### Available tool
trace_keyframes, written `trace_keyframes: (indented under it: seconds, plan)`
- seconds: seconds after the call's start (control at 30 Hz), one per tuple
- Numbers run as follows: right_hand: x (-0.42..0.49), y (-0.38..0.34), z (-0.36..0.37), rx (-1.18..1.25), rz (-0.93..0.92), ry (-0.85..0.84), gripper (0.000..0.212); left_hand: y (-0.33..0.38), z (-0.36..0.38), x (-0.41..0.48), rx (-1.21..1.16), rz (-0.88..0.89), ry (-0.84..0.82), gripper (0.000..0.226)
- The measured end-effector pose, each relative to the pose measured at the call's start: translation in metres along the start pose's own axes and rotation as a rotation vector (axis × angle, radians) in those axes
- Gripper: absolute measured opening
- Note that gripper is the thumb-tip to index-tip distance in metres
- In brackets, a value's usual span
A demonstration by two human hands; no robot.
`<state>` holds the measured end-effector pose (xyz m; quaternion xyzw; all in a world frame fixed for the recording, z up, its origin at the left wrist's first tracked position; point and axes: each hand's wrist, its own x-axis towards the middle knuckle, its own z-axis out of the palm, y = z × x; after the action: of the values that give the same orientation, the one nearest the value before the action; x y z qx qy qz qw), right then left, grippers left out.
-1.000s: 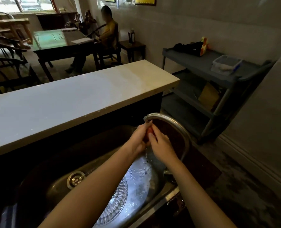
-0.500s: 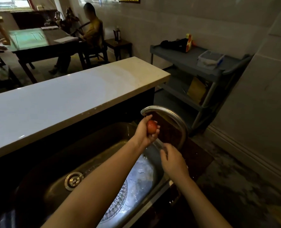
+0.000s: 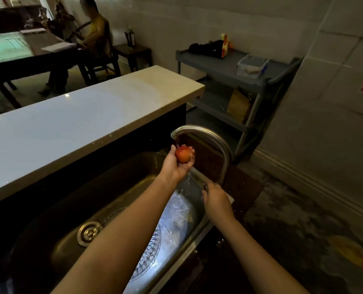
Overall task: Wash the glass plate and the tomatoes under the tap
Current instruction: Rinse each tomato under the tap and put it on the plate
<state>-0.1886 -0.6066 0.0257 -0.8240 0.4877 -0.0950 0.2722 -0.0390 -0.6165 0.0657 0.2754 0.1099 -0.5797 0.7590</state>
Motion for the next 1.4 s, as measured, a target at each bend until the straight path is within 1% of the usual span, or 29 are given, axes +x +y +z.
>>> trace_keyframes:
  seconds: [0.17, 0.23, 0.33, 0.4, 0.67, 0.9, 1.03, 1.2, 1.33, 1.4]
  plan:
    - [0.005, -0.003, 0.005, 0.004, 0.008, -0.081, 0.048, 0.002, -0.003, -0.003, 0.007, 0.016, 0.006, 0.036]
    - [0.005, -0.003, 0.006, 0.009, 0.025, -0.095, 0.047, 0.004, -0.006, -0.004, 0.06, 0.024, 0.003, 0.028]
    - [0.006, -0.003, 0.007, 0.029, 0.037, -0.072, 0.043, 0.004, -0.008, -0.006, 0.121, 0.041, -0.002, 0.009]
    - [0.006, -0.003, 0.006, 0.055, 0.041, -0.074, 0.042, 0.003, -0.008, -0.008, 0.131, 0.053, 0.012, 0.005]
    - [-0.001, -0.001, -0.001, 0.189, 0.076, -0.111, 0.044, 0.007, -0.006, -0.009, 0.182, 0.085, 0.035, 0.006]
    - [-0.006, -0.002, -0.008, 0.076, 0.089, -0.09, 0.035, 0.009, -0.007, -0.011, 0.259, 0.039, 0.015, 0.008]
    - [-0.008, -0.006, -0.009, 0.019, 0.078, -0.078, 0.031, 0.01, -0.006, -0.011, 0.299, 0.053, 0.021, 0.019]
    - [-0.008, -0.008, -0.007, -0.021, 0.068, -0.091, 0.026, 0.014, -0.005, -0.012, 0.361, 0.083, 0.028, 0.019]
    - [-0.007, -0.009, -0.009, -0.052, 0.075, -0.131, 0.031, 0.013, -0.01, -0.014, 0.404, 0.063, 0.016, 0.023]
    - [-0.005, -0.01, -0.012, -0.084, 0.063, -0.159, 0.031, 0.013, -0.013, -0.015, 0.41, 0.041, -0.002, 0.017]
